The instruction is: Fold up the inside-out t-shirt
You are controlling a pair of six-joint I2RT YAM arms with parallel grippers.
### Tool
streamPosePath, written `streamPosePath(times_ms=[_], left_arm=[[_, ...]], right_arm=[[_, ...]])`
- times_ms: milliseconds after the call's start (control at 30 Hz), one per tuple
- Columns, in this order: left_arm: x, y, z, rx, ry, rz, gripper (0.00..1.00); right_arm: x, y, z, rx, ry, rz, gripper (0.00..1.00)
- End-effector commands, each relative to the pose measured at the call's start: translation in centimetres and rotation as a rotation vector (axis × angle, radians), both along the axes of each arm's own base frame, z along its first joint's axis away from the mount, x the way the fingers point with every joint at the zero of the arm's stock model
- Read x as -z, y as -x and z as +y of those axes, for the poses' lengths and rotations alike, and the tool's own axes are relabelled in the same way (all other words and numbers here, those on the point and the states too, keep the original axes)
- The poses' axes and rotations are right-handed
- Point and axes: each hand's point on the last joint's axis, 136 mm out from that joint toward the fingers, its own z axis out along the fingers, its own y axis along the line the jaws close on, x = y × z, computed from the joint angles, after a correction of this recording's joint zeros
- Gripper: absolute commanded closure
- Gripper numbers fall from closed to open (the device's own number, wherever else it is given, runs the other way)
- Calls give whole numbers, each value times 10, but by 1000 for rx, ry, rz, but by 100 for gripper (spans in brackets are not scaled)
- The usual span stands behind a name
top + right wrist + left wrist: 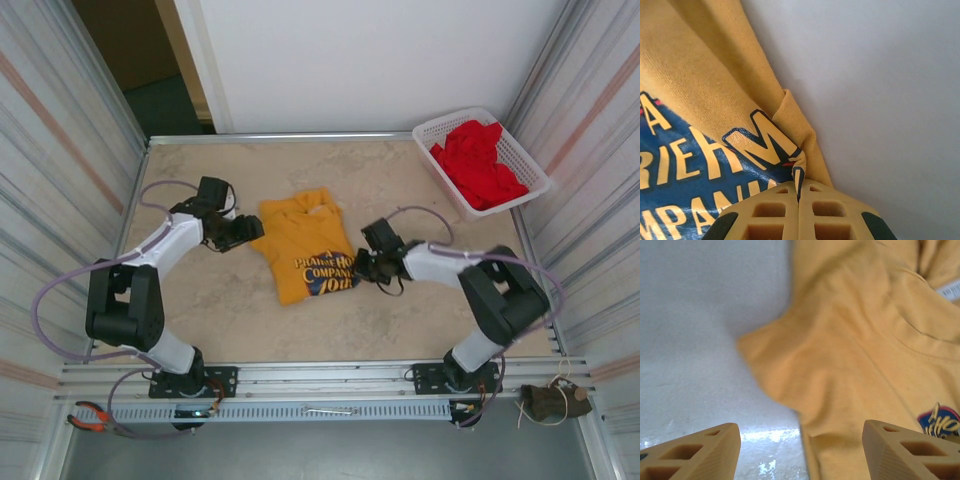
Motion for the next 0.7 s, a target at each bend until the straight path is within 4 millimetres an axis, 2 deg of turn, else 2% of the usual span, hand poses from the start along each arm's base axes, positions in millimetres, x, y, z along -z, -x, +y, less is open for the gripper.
streamPosePath(times_ms=[0,33,100,133,167,267,433,567,667], left_arm=[[-9,-1,-14,28,39,-4,34],[-8,0,-18,36,47,1,34],[-6,1,-25,53,68,12,34],[-6,2,-28,57,80,17,34],[-5,3,-31,64,89,22,34],[-7,4,-40,88,110,22,34],[-5,-10,-59,147,155,38,34],[6,-23,-67,161,153,85,35],[14,-32,-70,159,138,116,36]], right_arm=[[11,44,-20,133,105,40,100],[9,55,-20,150,113,39,93],[1,67,-24,179,151,15,59],[-9,67,-29,190,166,-12,48],[-20,64,-34,193,178,-45,43],[-51,40,-47,157,177,-125,39],[-96,-20,-56,62,28,-191,38],[-105,-55,-51,2,-23,-165,37],[-97,-74,-40,-16,-35,-133,37]])
